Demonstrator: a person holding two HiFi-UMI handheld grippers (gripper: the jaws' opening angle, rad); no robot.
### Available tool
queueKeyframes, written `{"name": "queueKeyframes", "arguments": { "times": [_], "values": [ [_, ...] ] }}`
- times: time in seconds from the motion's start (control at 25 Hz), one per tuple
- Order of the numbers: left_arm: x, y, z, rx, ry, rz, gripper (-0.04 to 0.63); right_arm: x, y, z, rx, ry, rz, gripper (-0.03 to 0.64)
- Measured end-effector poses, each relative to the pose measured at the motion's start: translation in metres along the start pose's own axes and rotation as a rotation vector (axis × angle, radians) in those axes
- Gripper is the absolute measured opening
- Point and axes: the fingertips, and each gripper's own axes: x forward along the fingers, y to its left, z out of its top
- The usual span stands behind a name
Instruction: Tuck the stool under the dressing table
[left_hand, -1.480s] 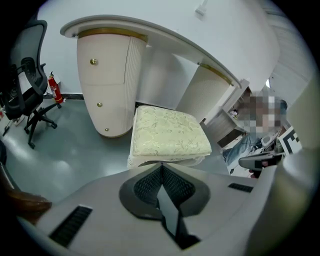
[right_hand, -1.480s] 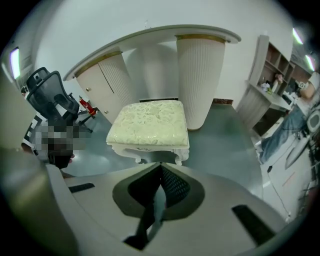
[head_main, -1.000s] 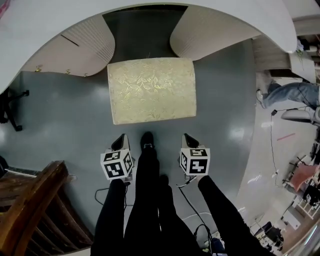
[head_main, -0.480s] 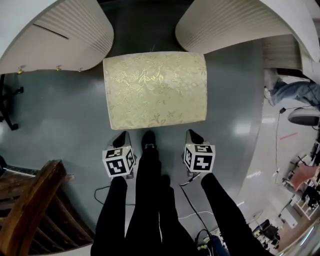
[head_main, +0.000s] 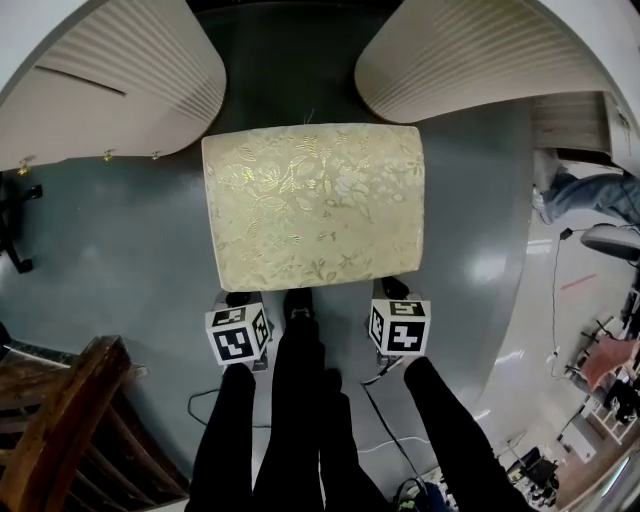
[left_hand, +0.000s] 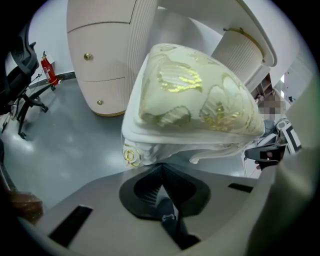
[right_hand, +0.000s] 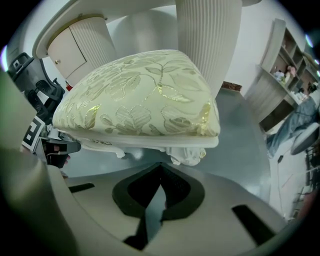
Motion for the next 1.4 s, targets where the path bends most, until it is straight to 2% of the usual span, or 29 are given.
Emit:
{"name": "queueKeyframes", "arguments": {
  "times": [0.2, 0.36, 0.72, 1.12, 1.2, 1.4],
  "values": [
    [0.008, -0.007, -0.003, 0.021, 0.031, -0.029, 0.008, 0.004, -0.002, 0.011, 0.009, 0.010, -0.011, 0.005],
    [0.011, -0.010, -0.001, -0.013, 0.049, -0.038, 0.008, 0.010, 0.000, 0.014, 0.026, 0.029, 0.011, 0.005],
    [0.013, -0.012, -0.001, -0.073, 0.102, -0.073, 0.008, 0.012, 0.001, 0.011, 0.142, 0.114, 0.044, 0.005],
    [0.014, -0.013, 0.001, -0.080, 0.096, -0.098, 0.008, 0.007, 0.001, 0.020, 0.162, 0.087, 0.032, 0.005],
    [0.017, -0.014, 0.008, -0.077, 0.081, -0.096, 0.008, 0.009, -0.001, 0.026, 0.167, 0.068, 0.032, 0.005],
    [0.031, -0.014, 0.056, -0.093, 0.044, -0.094, 0.008, 0.022, -0.002, 0.067, 0.162, 0.052, 0.035, 0.005]
  ]
}}
